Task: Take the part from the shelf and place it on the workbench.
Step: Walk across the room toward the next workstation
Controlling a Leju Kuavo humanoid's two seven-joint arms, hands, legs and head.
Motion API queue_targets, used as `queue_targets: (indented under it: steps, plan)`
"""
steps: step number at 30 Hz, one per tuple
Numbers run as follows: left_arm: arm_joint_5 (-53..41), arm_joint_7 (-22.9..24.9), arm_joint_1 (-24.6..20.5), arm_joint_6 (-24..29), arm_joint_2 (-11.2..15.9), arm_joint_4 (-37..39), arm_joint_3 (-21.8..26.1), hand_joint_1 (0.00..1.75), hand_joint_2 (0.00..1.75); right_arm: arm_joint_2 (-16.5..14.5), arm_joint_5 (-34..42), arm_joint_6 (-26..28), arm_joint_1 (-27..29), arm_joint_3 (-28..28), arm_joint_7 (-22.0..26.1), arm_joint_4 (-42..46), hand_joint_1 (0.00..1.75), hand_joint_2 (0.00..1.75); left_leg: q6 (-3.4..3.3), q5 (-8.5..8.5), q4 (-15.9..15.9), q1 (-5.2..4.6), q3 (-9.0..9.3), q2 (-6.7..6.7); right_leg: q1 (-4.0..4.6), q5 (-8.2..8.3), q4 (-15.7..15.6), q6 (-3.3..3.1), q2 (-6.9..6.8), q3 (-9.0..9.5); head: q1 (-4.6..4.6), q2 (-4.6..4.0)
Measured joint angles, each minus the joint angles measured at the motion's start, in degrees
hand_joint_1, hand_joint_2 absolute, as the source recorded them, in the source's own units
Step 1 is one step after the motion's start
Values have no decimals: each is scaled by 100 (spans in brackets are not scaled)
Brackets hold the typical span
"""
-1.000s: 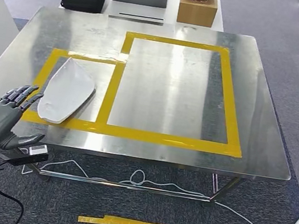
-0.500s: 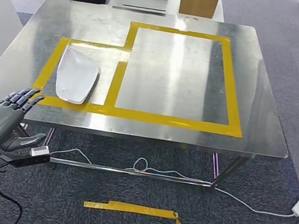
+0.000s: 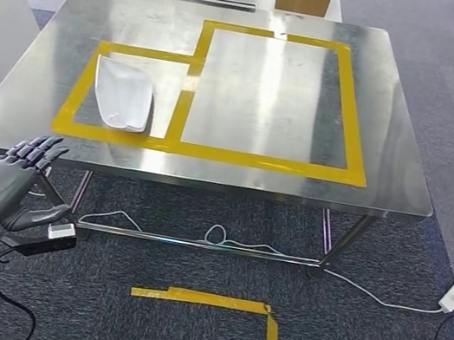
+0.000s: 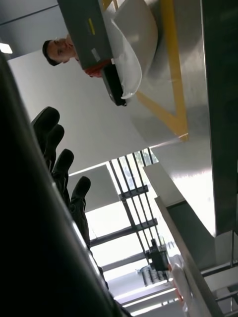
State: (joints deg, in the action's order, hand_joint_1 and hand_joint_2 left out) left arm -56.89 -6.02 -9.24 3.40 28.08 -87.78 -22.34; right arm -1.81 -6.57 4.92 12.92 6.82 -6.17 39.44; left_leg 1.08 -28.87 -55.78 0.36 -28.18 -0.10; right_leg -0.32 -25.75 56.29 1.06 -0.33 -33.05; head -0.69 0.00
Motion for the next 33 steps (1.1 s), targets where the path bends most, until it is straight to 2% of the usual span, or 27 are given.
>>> queue_targets:
  steps: [2, 3, 4, 6, 7, 8, 9, 10, 12, 13, 14, 15, 17, 18, 19, 20, 22, 23, 24, 25, 26, 27, 29, 30, 31, 32, 33]
  plan:
    - [1, 1, 0, 1, 0, -2, -1, 0, 0, 0, 1, 0, 14, -2, -2, 5, 0, 0, -84, 51, 48, -6, -35, 8, -9, 20, -2, 69, 6, -42, 3, 0]
    - [1, 1, -6, 1, -2, -4, -1, 0, 0, 0, 3, 0, 20, -4, -3, 8, 0, 0, -137, 91, 69, -1, -63, 18, -14, -69, 66, 97, 13, -97, 9, 0]
    - [2, 1, -12, 0, -4, -5, -1, 0, 0, 0, 4, 0, 23, -6, -5, 13, 0, 0, -193, 136, 87, 6, -99, 28, -17, -237, 247, 120, 19, -186, 14, 0]
    - [2, 1, -15, -1, -11, -8, -1, 0, 0, 0, 11, -1, 24, -10, -16, 29, 0, 0, -264, 216, 88, -2, -200, 42, -24, -734, 982, 145, 25, -458, 26, 0]
    - [2, 1, -13, -2, -16, -8, -2, 0, 0, -1, 15, -1, 24, -11, -23, 37, 0, 0, -278, 256, 80, -18, -259, 46, -25, -919, 1384, 148, 25, -575, 27, 0]
    - [2, 1, -10, -2, -21, -8, -3, 0, 0, -1, 20, -2, 25, -13, -28, 43, 0, 0, -286, 302, 74, -37, -319, 48, -24, -994, 1660, 144, 26, -629, 26, 0]
    - [2, 1, -9, -2, -26, -8, -4, 0, 0, -2, 28, -2, 26, -17, -32, 48, 0, 0, -289, 348, 69, -57, -379, 49, -21, -939, 1726, 128, 26, -582, 26, 0]
    - [2, 1, -8, -3, -29, -8, -4, 0, 0, -2, 38, -1, 25, -26, -36, 52, 0, 0, -289, 394, 66, -77, -437, 47, -16, -793, 1581, 101, 26, -428, 26, 0]
    - [3, 1, -8, -4, -32, -8, -4, 0, 0, -2, 65, 2, 24, -58, -48, 79, 0, 0, -275, 482, 58, -112, -537, 39, 16, -509, 808, 20, 26, 134, 25, 0]
    - [4, 2, -9, -4, -32, -8, -4, 0, 0, -2, 79, 2, 23, -77, -57, 103, 0, 0, -260, 527, 49, -126, -577, 37, 33, -462, 369, -14, 25, 426, 23, 0]
    - [8, 3, -11, -5, -32, -8, -3, 0, 0, -3, 91, 2, 24, -92, -69, 127, 0, 0, -240, 578, 40, -132, -614, 37, 53, -463, 41, -37, 26, 634, 22, 0]
    - [11, 4, -14, -7, -31, -8, -4, 0, 0, -5, 101, 1, 28, -106, -82, 152, 0, 0, -214, 632, 35, -131, -649, 39, 70, -484, -155, -50, 26, 744, 23, 0]
    - [15, 4, -14, -13, -28, -8, -5, 0, 0, -20, 107, -5, 58, -122, -113, 184, 0, 0, -157, 703, 27, -111, -710, 40, 75, -423, -231, -81, 21, 698, 27, 0]
    - [15, 5, -13, -17, -21, -8, -7, 0, 0, -30, 107, -9, 78, -134, -125, 200, 0, 0, -123, 629, -18, -102, -755, 37, 69, -366, -238, -117, 14, 644, 25, 0]
    - [15, 7, -11, -19, -14, -8, -7, 0, 0, -40, 107, -11, 95, -148, -134, 215, 0, 0, -90, 452, -152, -93, -818, 33, 60, -299, -244, -158, 4, 579, 20, 0]
    - [15, 9, -10, -20, -7, -8, -7, 0, 0, -49, 107, -13, 105, -162, -137, 228, 0, 0, -57, 176, -413, -78, -906, 30, 52, -230, -244, -195, -6, 503, 16, 0]
    - [15, 15, -4, -22, -2, -8, -9, 0, 0, -48, 107, -13, 111, -184, -139, 248, 0, 0, -3, -363, -1172, -44, -1090, 29, 62, -106, -211, -228, -11, 329, 10, 0]
    - [15, 16, 0, -24, -2, -8, -12, 0, 0, -48, 107, -13, 113, -189, -140, 250, 0, 0, 18, -474, -1497, -28, -1125, 29, 64, -42, -185, -224, -11, 225, 10, 0]
    - [15, 17, 1, -25, -2, -8, -15, 0, 0, -48, 107, -13, 116, -192, -140, 250, 0, 0, 32, -442, -1661, -14, -1086, 29, 64, 17, -152, -217, -12, 116, 9, 0]
    - [15, 19, 0, -27, -1, -8, -16, 0, 0, -49, 108, -13, 119, -193, -143, 251, 0, 0, 42, -312, -1636, -3, -962, 29, 61, 74, -117, -210, -12, 5, 9, 0]
    - [15, 19, -5, -30, -1, -8, -17, 0, 0, -52, 111, -11, 124, -197, -149, 259, 0, 0, 45, -149, -1412, 6, -729, 30, 56, 138, -75, -199, -11, -117, 8, 0]
    - [15, 20, -15, -32, 0, -9, -17, 0, 0, -57, 117, -7, 129, -206, -160, 276, 0, 0, 40, -68, -1041, 11, -420, 29, 53, 195, -34, -184, -9, -219, 8, 0]
    - [15, 27, -40, -36, 0, -13, -18, 0, 0, -73, 133, 3, 152, -233, -184, 329, 0, 0, -4, -134, -227, -1, 155, 25, 56, 311, 23, -130, -3, -363, 13, 0]
    - [15, 33, -49, -38, 1, -15, -20, 0, 0, -78, 138, 6, 166, -249, -193, 355, 0, 0, -34, -203, 1, -15, 294, 22, 56, 367, 27, -97, -1, -391, 10, 0]
    - [15, 43, -53, -42, 1, -17, -22, 0, 0, -85, 141, 6, 184, -262, -204, 378, 0, 0, -72, -217, 99, -32, 323, 20, 51, 429, 17, -61, -2, -405, 9, 0]
    - [15, 52, -54, -46, -1, -19, -27, 0, 0, -88, 142, 6, 204, -275, -214, 397, 0, 0, -115, -166, 98, -34, 277, 23, 43, 485, -1, -24, -2, -415, 4, 0]
    - [15, 62, -59, -54, -5, -20, -34, 0, 0, -90, 142, 6, 225, -288, -226, 412, 0, 0, -159, -103, 112, -33, 224, 32, 33, 448, 22, 8, 4, -446, -4, 0]
